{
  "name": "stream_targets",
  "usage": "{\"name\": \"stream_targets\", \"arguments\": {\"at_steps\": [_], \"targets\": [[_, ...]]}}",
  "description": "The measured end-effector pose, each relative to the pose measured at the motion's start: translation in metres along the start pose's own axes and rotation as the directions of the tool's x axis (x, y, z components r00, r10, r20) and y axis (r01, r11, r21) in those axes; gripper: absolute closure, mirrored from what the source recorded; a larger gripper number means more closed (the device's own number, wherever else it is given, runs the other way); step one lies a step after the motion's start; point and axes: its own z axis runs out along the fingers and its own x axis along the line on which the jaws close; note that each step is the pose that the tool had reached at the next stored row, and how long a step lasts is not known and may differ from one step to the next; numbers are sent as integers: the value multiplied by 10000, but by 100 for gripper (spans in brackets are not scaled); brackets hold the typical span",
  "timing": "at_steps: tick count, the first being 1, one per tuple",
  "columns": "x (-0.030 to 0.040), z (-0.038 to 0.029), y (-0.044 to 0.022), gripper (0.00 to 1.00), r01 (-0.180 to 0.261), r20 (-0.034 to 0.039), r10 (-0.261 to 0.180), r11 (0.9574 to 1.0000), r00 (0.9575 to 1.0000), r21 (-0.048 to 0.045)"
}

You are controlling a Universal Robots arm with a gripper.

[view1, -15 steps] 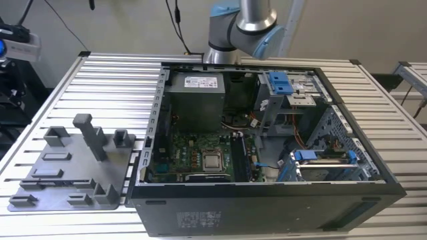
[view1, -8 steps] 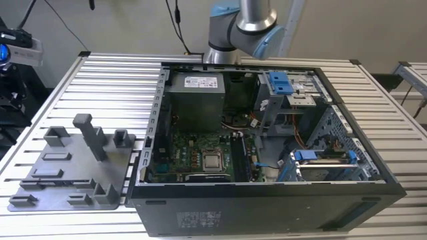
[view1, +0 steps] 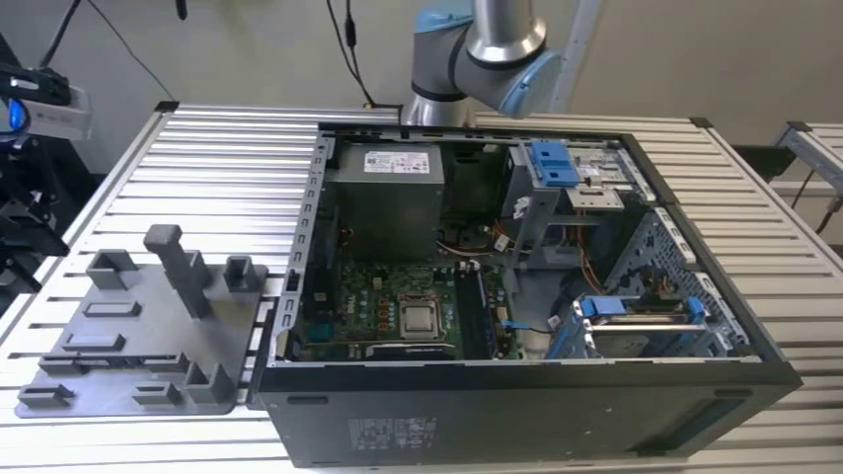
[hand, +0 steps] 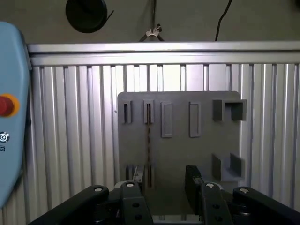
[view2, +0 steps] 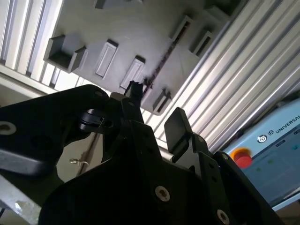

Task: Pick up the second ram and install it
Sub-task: 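Pick up the second ram and move it above second insertion slot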

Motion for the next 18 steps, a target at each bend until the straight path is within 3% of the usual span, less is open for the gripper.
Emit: {"name": "stream_targets", "arguments": {"at_steps": [18], "targets": [[5,166,-2,52,80,0,-80,10000,10000,-27]]}}
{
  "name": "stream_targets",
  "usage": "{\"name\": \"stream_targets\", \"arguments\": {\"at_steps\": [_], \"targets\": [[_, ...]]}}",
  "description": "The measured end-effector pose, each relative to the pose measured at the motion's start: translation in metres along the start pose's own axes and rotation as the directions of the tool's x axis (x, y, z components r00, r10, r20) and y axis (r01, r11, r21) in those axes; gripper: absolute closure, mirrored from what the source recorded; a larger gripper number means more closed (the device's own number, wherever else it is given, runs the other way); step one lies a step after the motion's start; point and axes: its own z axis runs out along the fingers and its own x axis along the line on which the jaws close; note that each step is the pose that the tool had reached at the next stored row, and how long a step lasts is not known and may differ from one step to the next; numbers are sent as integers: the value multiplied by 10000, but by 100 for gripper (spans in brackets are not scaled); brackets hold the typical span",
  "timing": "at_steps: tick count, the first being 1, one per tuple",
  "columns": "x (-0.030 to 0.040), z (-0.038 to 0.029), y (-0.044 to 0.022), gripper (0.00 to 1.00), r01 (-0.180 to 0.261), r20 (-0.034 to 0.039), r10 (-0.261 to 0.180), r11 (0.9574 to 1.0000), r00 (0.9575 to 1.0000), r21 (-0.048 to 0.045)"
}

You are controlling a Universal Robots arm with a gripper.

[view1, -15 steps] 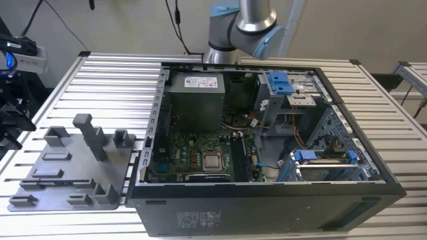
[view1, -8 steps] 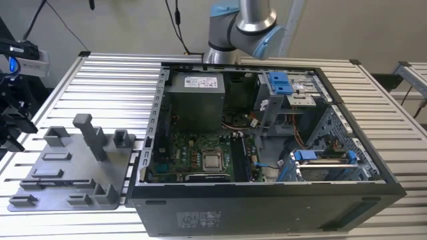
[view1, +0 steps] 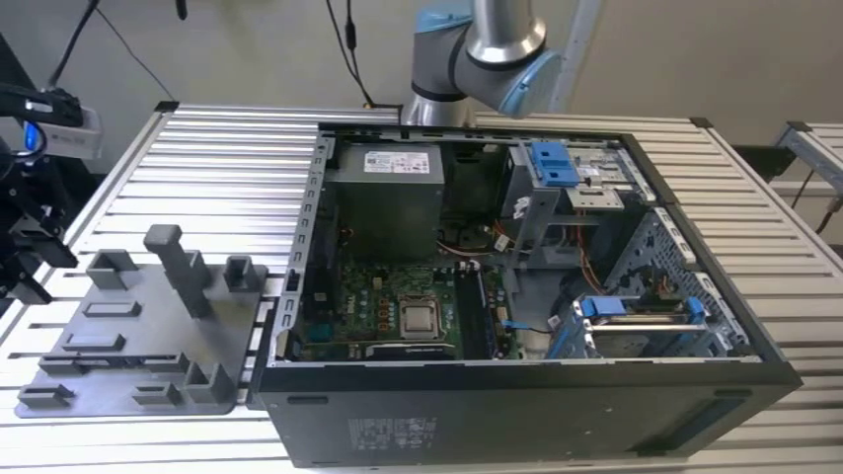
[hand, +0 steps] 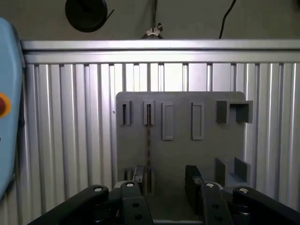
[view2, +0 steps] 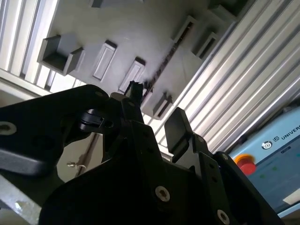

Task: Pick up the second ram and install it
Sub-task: 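Pick up the second ram and move it above second insertion slot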

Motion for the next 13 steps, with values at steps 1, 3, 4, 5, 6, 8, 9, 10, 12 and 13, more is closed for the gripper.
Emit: {"name": "stream_targets", "arguments": {"at_steps": [1,3,4,5,6,8,9,10,12,13], "targets": [[0,10,0,52,4,0,-4,10000,10000,0],[2,22,0,52,12,-1,-12,10000,10000,-1],[3,26,0,52,16,-1,-16,10000,10000,-2],[3,34,0,52,19,-1,-19,10000,10000,-1],[3,44,0,52,23,0,-23,10000,10000,0],[4,65,0,52,28,-1,-28,10000,10000,-1],[5,76,0,52,30,0,-30,10000,10000,-1],[5,86,0,52,32,0,-32,10000,10000,-1],[5,108,-1,52,35,-1,-35,10000,10000,-2],[6,119,-1,52,39,0,-39,10000,10000,-2]]}}
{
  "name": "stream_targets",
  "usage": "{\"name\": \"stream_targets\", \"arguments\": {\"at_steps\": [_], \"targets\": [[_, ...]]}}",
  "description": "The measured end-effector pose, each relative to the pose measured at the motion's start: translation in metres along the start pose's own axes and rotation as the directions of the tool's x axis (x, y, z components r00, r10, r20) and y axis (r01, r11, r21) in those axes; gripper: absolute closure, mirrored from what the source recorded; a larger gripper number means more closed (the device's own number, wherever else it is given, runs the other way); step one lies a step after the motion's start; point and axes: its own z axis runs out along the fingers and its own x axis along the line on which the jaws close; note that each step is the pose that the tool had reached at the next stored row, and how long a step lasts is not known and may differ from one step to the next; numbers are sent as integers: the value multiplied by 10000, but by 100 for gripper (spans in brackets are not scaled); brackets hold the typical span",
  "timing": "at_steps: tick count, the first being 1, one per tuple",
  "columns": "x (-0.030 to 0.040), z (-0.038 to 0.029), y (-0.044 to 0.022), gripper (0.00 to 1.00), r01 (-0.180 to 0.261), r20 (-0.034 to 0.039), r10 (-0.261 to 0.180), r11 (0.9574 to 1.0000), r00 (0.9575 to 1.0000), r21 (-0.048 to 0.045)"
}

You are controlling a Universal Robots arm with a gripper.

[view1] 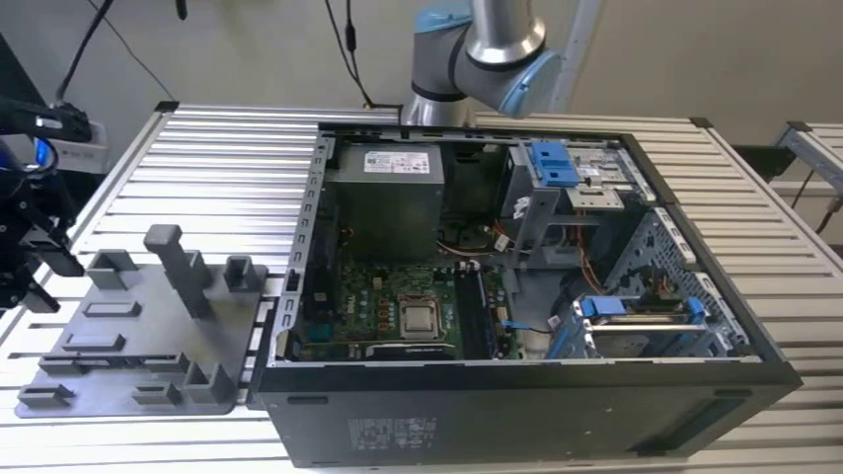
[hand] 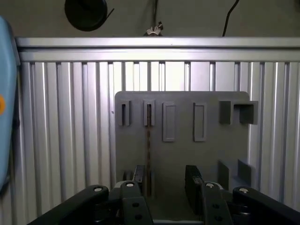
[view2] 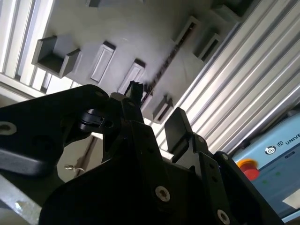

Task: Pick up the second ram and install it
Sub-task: 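Pick up the second ram and move it above second insertion slot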

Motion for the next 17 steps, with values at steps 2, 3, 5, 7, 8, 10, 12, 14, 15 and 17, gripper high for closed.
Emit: {"name": "stream_targets", "arguments": {"at_steps": [2,3,5,7,8,10,12,14,15,17], "targets": [[1,26,0,52,7,0,-7,10000,10000,0],[1,40,0,52,10,0,-10,10000,10000,0],[2,76,-1,52,12,-1,-12,10000,10000,-1],[3,113,-1,52,13,0,-13,10000,10000,0],[4,131,-1,52,13,-1,-13,10000,10000,0],[5,160,-1,52,14,-1,-14,10000,10000,-1],[6,194,-1,52,15,-1,-15,10000,10000,-2],[8,230,-1,52,17,0,-17,10000,10000,-1],[9,247,-2,52,18,-1,-18,10000,10000,-2],[13,279,-2,52,20,-1,-20,10000,10000,-2]]}}
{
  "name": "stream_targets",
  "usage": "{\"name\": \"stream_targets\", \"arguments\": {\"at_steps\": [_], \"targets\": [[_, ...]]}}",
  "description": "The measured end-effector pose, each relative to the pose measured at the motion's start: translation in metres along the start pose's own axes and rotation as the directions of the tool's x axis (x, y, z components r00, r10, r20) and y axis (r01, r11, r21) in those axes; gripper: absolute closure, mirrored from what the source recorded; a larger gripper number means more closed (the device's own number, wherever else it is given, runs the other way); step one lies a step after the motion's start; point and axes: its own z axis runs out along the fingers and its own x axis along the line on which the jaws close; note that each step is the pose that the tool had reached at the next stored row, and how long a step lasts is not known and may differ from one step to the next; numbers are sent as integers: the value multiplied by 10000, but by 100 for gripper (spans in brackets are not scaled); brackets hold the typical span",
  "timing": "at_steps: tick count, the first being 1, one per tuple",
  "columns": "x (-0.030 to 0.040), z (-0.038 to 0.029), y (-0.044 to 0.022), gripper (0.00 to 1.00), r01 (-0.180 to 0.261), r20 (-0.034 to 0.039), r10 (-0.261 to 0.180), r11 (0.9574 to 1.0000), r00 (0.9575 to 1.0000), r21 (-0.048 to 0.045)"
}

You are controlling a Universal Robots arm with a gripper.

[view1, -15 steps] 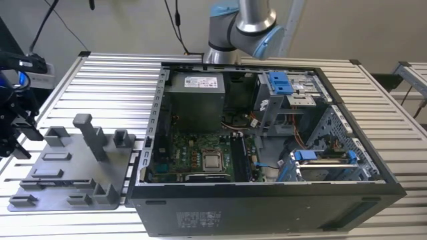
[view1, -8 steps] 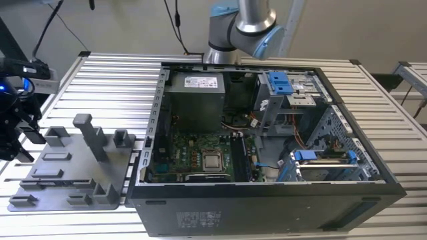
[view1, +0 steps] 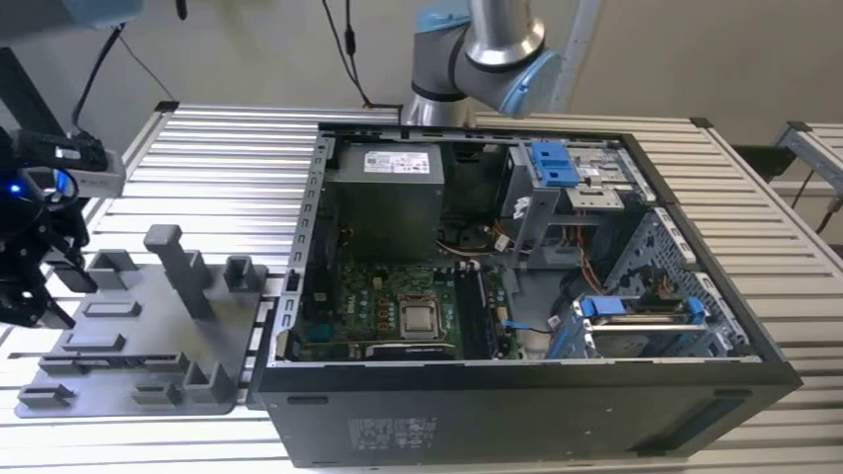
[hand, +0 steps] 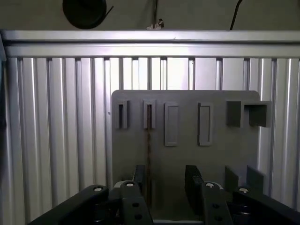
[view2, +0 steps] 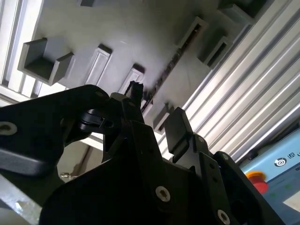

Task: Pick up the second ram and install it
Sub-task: 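Pick up the second ram and move it above second insertion slot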

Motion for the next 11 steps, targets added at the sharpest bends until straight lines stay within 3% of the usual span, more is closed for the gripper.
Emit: {"name": "stream_targets", "arguments": {"at_steps": [11], "targets": [[27,181,-1,52,20,0,-20,10000,10000,-1]]}}
